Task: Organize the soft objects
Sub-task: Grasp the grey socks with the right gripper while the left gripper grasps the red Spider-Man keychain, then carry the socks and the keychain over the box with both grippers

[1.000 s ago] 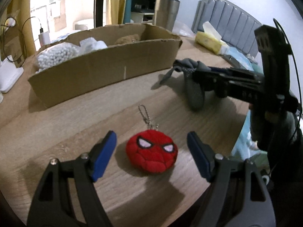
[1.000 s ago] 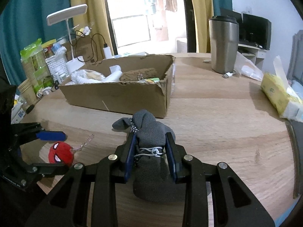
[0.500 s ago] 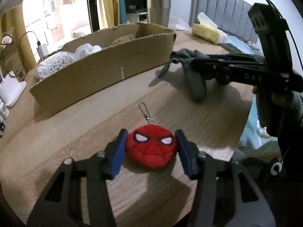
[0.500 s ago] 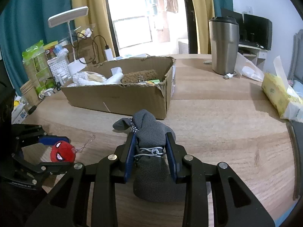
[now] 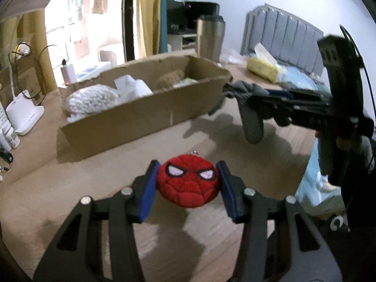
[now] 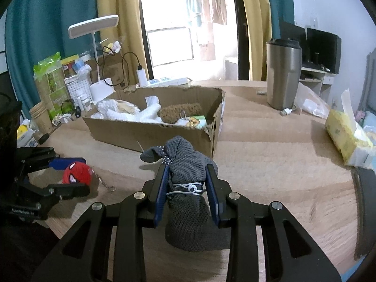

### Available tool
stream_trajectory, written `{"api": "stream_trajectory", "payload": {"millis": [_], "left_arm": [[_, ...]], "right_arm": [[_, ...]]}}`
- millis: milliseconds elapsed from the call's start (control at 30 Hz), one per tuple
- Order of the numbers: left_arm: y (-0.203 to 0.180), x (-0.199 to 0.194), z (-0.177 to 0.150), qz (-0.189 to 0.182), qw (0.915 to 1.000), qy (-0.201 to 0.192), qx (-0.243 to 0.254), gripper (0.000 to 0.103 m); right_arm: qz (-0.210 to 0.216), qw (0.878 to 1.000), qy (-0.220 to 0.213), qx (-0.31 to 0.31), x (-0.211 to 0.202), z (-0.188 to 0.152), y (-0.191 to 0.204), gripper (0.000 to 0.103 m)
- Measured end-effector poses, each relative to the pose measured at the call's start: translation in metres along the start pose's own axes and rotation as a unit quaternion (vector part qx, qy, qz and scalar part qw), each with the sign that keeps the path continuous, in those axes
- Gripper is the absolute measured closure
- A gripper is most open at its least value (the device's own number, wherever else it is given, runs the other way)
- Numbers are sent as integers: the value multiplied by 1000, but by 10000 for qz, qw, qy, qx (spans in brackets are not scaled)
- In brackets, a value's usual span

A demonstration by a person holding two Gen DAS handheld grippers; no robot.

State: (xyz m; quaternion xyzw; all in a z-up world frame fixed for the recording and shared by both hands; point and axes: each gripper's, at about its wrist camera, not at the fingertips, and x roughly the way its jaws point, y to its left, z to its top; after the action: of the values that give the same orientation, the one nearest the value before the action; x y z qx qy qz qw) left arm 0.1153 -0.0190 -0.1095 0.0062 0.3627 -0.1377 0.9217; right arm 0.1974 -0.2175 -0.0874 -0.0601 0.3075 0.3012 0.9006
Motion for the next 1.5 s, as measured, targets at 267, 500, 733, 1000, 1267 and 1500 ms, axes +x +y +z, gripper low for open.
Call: {"api": "stream_trajectory", "payload": {"millis": [267,500,733,1000,1267,1500], "left_arm": [[14,-10,8,122,9996,-221,-141,53],[21,-13,12,174,9991,-318,-235,53],[31,-21,13,197,9973,-487,-515,53],[33,-29,24,210,9960,-764,-413,53],[37,-34,36,176,9941,-991,-401,53],[42,-37,40,150,9923,-1143,-456,53]], "right_arm": [[-38,9999,-123,-88,-6,10,3,69],[-78,9996,-211,-158,-8,17,6,69],[-107,9991,-369,-170,-15,27,6,69],[-173,9981,-547,-241,-19,39,8,69],[-195,9971,-689,-267,-22,50,9,69],[-241,9965,-742,-292,-19,59,11,69]]}}
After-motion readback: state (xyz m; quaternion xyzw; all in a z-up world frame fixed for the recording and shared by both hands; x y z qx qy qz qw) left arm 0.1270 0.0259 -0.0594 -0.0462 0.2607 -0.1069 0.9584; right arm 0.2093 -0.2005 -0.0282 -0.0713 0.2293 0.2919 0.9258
